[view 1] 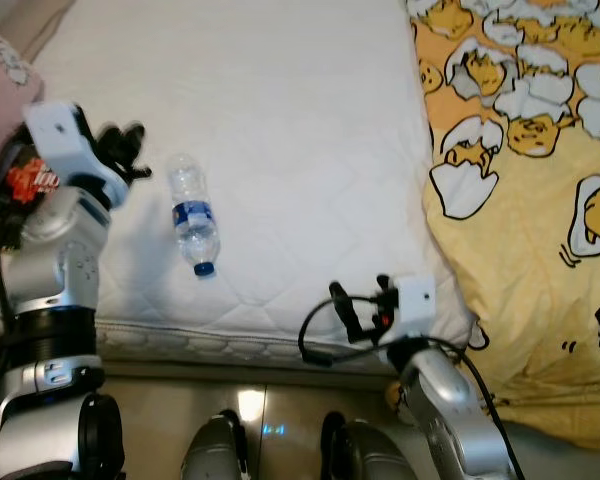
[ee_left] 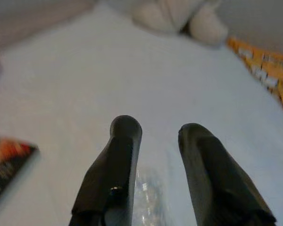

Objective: Clean up the room

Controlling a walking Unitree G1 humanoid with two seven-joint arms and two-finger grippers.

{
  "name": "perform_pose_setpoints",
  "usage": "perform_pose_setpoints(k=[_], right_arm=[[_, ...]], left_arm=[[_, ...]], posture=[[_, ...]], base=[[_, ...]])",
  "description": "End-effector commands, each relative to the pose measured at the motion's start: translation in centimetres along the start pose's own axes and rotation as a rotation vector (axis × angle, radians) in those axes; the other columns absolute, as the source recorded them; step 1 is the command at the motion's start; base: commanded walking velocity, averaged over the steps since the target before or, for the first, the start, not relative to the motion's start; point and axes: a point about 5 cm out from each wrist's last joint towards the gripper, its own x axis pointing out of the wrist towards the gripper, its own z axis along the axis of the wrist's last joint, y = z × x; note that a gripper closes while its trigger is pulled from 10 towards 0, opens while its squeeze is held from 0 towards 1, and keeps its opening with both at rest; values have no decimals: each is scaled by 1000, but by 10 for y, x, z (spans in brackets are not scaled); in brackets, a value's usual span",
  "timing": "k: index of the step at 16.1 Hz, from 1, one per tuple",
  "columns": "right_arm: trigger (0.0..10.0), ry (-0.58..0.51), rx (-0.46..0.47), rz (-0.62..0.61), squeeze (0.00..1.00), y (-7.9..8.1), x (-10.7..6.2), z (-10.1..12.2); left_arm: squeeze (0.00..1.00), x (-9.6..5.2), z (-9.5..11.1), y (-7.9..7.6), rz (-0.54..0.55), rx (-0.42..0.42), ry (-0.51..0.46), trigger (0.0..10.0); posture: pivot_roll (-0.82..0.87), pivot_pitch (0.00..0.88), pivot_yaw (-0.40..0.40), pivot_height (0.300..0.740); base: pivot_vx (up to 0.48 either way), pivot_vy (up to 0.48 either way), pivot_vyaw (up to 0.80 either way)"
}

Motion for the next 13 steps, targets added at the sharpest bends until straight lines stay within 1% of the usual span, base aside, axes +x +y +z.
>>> perform_pose_setpoints(k=[1, 2, 3, 4, 5, 6, 7, 8, 10, 13], right_arm=[[10000, 6, -6, -21, 333, -7, -1, -3], [10000, -2, -11, -19, 337, -10, 4, -1], [10000, -11, -21, -14, 337, -12, 9, 2], [10000, -19, -32, -9, 337, -13, 14, 5], [10000, -29, -42, -8, 337, -15, 18, 8], [10000, -35, -55, -16, 333, -16, 22, 11], [10000, -51, -53, -18, 325, -18, 27, 14], [10000, -52, -66, -10, 325, -18, 31, 17], [10000, -41, -70, 4, 333, -18, 37, 17], [10000, -46, -74, 11, 333, -18, 38, 16]], left_arm=[[0, -3, 12, -6, -15, 52, -57, 0], [0, -3, 16, -15, -39, 69, -85, 0], [0, -4, 8, -22, -53, 106, -69, 0], [0, -4, -2, -26, -47, 145, -47, 6588], [0, -5, -7, -30, -40, 153, -45, 10000], [0, -6, -9, -32, -37, 154, -55, 10000], [1000, -9, -11, -32, -32, 190, -70, 10000], [1000, -12, -16, -29, -29, 204, -59, 10000], [1000, -16, -27, -26, -12, 232, -32, 10000], [1000, -18, -34, -24, 7, 257, -6, 10000]], posture=[[125, 112, -67, 740], [127, 76, -82, 740], [127, 55, -92, 740], [124, 35, -100, 740], [123, 19, -106, 740], [123, 6, -109, 740], [124, 0, -114, 740], [125, 0, -116, 740], [132, 0, -125, 740], [137, 0, -130, 740]], base=[[0, 0, 0], [0, 0, 0], [0, 0, 0], [0, 0, 0], [0, 0, 0], [0, 0, 0], [0, 0, 0], [0, 0, 0], [0, 0, -800], [0, 0, -800]])
